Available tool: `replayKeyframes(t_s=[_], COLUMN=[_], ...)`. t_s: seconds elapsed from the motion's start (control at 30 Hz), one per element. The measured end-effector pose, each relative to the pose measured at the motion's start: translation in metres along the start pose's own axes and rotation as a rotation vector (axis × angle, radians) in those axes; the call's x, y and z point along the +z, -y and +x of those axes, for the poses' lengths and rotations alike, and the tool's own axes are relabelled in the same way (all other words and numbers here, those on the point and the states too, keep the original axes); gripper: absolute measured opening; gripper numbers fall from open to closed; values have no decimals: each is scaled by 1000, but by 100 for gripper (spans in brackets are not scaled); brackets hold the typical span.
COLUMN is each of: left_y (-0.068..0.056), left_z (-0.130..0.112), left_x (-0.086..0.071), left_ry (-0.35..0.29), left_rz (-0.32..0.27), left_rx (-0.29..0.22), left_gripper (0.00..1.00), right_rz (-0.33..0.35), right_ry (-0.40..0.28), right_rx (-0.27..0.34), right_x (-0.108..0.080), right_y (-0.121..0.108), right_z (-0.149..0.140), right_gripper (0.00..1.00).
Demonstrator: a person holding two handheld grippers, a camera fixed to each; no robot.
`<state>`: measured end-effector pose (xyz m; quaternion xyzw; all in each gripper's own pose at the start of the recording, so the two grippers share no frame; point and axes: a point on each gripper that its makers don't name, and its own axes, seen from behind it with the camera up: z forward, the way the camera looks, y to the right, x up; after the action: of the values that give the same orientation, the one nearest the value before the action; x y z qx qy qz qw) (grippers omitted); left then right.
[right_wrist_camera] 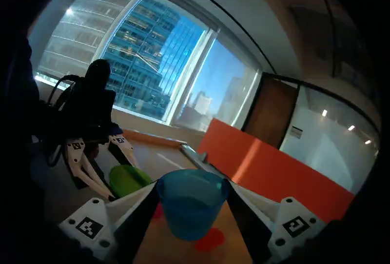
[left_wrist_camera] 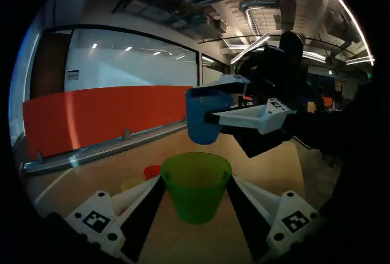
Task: Pour water
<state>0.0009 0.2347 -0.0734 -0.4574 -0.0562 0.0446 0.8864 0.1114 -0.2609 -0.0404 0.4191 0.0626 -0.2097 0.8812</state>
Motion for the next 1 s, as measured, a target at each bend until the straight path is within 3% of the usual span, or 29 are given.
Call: replayKeyframes(t_s=[0.57,1.0], left_y=[-9,-13], left_z=[5,12], left_x=[11,15], left_ry=[-8,-15], left_rz=[-15,-25], left_rx=[4,12], left_gripper=[86,86], right_rz=[-20,-24], right_ry=[0,14], right_rx=[-288,-466], right_x=[15,24], right_y=[-15,-26], right_z=[22,33], right_gripper=[93,93])
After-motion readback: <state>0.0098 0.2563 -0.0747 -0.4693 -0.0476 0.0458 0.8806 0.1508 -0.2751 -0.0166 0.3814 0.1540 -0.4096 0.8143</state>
